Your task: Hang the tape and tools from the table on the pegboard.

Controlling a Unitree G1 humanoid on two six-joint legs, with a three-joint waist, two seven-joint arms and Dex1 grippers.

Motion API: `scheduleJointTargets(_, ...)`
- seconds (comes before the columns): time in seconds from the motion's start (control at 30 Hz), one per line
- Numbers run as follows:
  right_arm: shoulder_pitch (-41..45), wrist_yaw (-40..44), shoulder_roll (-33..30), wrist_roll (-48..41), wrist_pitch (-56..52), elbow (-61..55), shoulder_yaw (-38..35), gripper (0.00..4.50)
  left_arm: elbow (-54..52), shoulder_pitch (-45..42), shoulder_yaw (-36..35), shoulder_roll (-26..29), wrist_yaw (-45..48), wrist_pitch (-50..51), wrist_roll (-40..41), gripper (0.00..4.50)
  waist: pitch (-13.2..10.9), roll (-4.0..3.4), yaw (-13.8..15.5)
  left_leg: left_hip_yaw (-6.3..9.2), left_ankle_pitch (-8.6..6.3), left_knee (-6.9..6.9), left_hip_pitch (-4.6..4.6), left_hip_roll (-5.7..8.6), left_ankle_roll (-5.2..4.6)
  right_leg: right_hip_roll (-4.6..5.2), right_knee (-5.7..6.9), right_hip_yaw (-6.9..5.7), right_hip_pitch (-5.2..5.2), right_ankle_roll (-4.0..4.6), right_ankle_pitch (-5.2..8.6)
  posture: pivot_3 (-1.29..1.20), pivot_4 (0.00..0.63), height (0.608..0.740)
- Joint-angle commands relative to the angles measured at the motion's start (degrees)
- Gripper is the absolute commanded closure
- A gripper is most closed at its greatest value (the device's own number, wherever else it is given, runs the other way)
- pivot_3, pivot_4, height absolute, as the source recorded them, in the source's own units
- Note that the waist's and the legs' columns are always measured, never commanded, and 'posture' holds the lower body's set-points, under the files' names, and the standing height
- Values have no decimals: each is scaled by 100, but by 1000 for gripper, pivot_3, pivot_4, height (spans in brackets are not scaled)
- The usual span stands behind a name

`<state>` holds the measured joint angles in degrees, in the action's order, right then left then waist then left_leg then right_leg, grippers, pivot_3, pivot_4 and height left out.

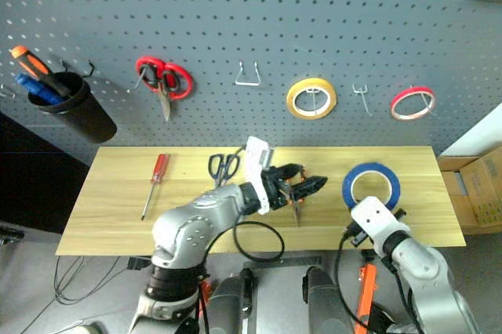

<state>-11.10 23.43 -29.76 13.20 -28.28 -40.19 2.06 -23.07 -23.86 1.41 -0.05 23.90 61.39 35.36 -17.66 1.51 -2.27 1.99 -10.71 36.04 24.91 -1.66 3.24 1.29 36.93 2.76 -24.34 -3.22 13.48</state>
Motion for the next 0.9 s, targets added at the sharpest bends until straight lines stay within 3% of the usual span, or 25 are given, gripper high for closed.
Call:
scheduleJointTargets(0.03,174,-317,39,452,170,-383,71,3952,-530,-42,-467,74,-76,531,803,0,13,21,0,3,1,3,0,1,-1,0,0,-1,4,2,1,-64,249,740)
scheduleJointTargets(0.33,1266,-641,1,909,1409,352,363,3952,-638,-242,-1750,674,-604,1151,2179,0,100,37,4,21,2,-5,0,-1,-1,-5,8,-19,7,-21,-18,-22,195,740)
scheduleJointTargets(0.9,2197,-578,-268,292,2690,2563,-273,3952,-752,129,-1289,862,-1101,573,2428,0,181,60,73,28,12,9,-10,0,0,-7,20,-22,26,15,-42,8,189,740)
